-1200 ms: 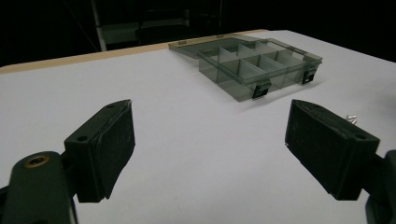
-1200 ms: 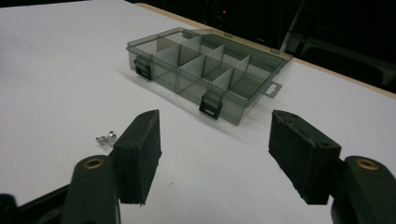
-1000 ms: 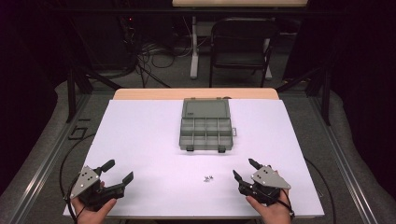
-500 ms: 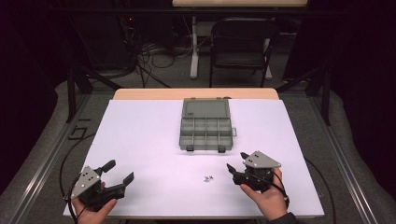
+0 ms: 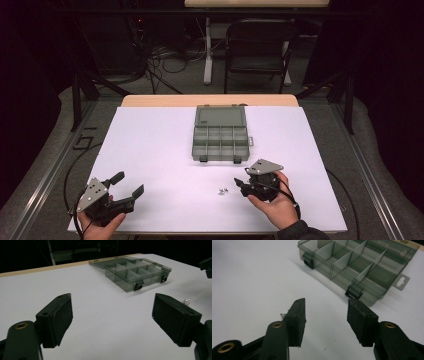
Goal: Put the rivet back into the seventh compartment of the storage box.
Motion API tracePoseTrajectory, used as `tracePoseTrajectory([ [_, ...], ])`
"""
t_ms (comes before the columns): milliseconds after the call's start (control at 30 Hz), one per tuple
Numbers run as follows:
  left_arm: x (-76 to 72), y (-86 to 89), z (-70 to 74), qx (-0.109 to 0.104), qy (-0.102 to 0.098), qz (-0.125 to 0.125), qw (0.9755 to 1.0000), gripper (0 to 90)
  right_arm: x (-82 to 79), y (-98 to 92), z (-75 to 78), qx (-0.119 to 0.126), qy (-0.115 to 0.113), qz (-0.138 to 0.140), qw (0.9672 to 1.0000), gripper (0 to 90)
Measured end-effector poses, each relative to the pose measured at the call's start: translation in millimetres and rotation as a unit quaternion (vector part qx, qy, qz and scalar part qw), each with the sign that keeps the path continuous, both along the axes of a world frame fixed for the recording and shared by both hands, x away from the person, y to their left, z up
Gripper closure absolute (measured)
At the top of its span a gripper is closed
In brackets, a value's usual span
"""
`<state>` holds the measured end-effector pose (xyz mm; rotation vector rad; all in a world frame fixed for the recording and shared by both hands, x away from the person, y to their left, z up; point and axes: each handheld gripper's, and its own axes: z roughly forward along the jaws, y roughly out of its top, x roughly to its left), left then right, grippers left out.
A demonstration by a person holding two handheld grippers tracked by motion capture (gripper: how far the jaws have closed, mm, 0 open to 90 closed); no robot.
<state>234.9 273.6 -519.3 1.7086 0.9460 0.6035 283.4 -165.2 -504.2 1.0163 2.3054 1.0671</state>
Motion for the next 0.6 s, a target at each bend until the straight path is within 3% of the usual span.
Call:
tracePoseTrajectory([
  [233,0.2,0.2,-0.1,0.001,0.004,0.0,1.0,16.9,5.5,13.1,-11.2,-0.017,0.035,0.011,0.9992,59.7],
  [600,0.7,0.0,-0.6,0.001,0.005,-0.001,1.0,17.3,9.8,29.2,-28.2,-0.017,0.077,0.024,0.9966,70.5],
])
